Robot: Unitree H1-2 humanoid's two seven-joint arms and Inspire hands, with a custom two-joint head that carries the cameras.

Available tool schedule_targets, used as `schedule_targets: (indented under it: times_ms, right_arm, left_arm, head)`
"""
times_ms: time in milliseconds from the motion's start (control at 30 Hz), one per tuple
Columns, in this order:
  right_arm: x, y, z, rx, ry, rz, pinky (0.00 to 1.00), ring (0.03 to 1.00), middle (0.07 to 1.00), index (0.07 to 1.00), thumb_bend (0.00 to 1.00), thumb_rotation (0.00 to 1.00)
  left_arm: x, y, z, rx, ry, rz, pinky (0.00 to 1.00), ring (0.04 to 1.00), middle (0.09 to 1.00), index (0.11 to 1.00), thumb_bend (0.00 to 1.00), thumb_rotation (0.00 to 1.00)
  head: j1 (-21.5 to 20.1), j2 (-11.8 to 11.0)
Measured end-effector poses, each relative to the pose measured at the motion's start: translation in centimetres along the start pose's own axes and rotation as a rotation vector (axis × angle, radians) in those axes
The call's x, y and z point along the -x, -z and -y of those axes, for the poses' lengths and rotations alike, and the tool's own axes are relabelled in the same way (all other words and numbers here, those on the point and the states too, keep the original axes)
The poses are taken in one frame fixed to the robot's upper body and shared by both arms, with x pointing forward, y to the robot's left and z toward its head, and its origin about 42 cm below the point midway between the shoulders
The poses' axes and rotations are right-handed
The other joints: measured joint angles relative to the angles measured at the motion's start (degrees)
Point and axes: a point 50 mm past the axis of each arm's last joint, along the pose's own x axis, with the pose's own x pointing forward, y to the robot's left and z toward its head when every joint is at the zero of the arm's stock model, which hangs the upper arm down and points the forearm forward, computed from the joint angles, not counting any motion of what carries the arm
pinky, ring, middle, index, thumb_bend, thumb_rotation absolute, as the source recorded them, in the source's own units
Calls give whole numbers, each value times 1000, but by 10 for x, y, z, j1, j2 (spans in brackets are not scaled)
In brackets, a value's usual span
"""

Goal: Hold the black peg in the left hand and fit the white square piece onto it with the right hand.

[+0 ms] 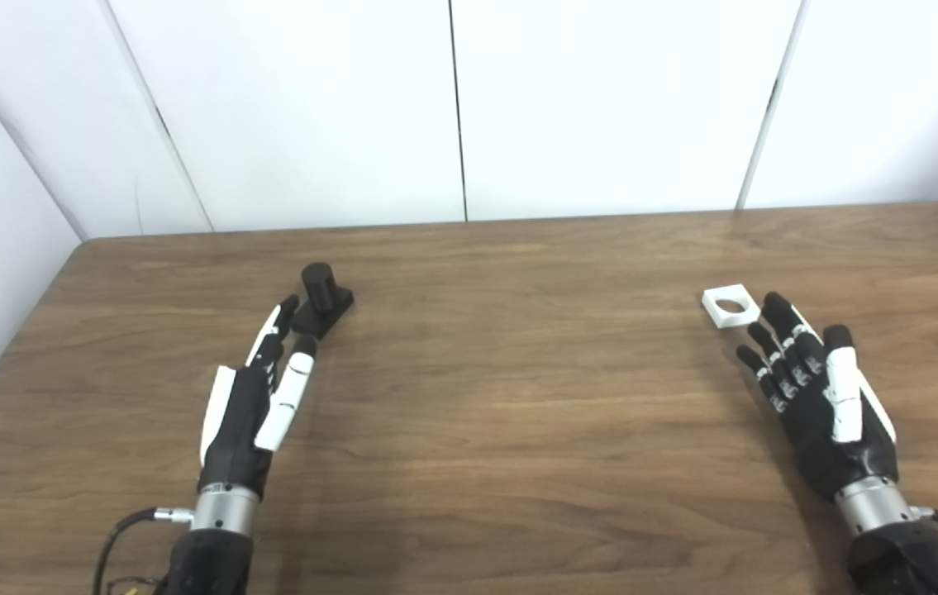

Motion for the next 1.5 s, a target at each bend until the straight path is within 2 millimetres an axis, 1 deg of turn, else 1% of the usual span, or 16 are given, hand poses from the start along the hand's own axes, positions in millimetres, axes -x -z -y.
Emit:
schedule_targets:
  times_ms: [33,67,100,167,300,467,567,733,900,1067,1267,1433,1500]
  right_arm:
    - [0,0,0,1,0,0,919,975,990,938,624,934]
    - [0,0,0,3,0,-1,916,975,989,939,624,936]
    - [0,0,0,5,0,-1,901,966,980,931,631,923]
    - [0,0,0,6,1,1,888,961,971,921,639,907]
    - [0,0,0,8,5,16,898,973,971,912,637,902]
    - [0,0,0,7,6,25,898,978,972,913,634,898]
    - [0,0,0,8,7,30,896,978,970,911,633,902]
    - [0,0,0,9,7,31,892,971,966,904,622,910]
    - [0,0,0,10,3,34,882,973,969,907,625,911]
    - [0,-1,0,14,1,41,871,971,966,905,625,919]
    - [1,-1,2,20,-1,51,875,968,963,905,633,905]
    - [1,-1,3,24,-2,56,874,956,955,907,657,902]
    - [1,0,4,28,-3,54,875,957,953,908,652,907]
  left_arm:
    - [-1,-1,-1,-23,-8,3,1000,1000,1000,929,577,781]
    - [-2,-1,-2,-40,-15,4,1000,1000,1000,918,588,724]
    - [-3,-2,-1,-64,-22,6,1000,1000,1000,904,596,703]
    - [-4,-5,1,-129,-38,15,1000,1000,1000,887,616,690]
    - [-12,-8,4,-265,-51,19,1000,1000,993,862,642,702]
    - [-26,-6,1,-472,-38,19,1000,1000,1000,852,671,771]
    - [-36,-2,2,-579,2,-18,1000,1000,1000,844,672,763]
    - [-56,2,6,-693,29,-66,1000,1000,1000,833,673,768]
    - [-70,8,8,-748,39,-115,1000,1000,1000,831,688,769]
    - [-76,18,11,-804,45,-164,1000,1000,1000,846,677,782]
    - [-84,14,11,-819,33,-156,1000,1000,1000,851,670,809]
    - [-84,14,10,-817,30,-162,1000,1000,1000,845,657,814]
    - [-84,14,10,-817,28,-166,1000,1000,1000,844,656,818]
  head:
    - [0,0]
    - [0,0]
    - [1,-1]
    - [1,-2]
    - [2,-7]
    - [7,-11]
    - [6,-11]
    - [5,-13]
    - [4,-14]
    - [7,-14]
    - [15,-14]
    - [22,-13]
    - [23,-13]
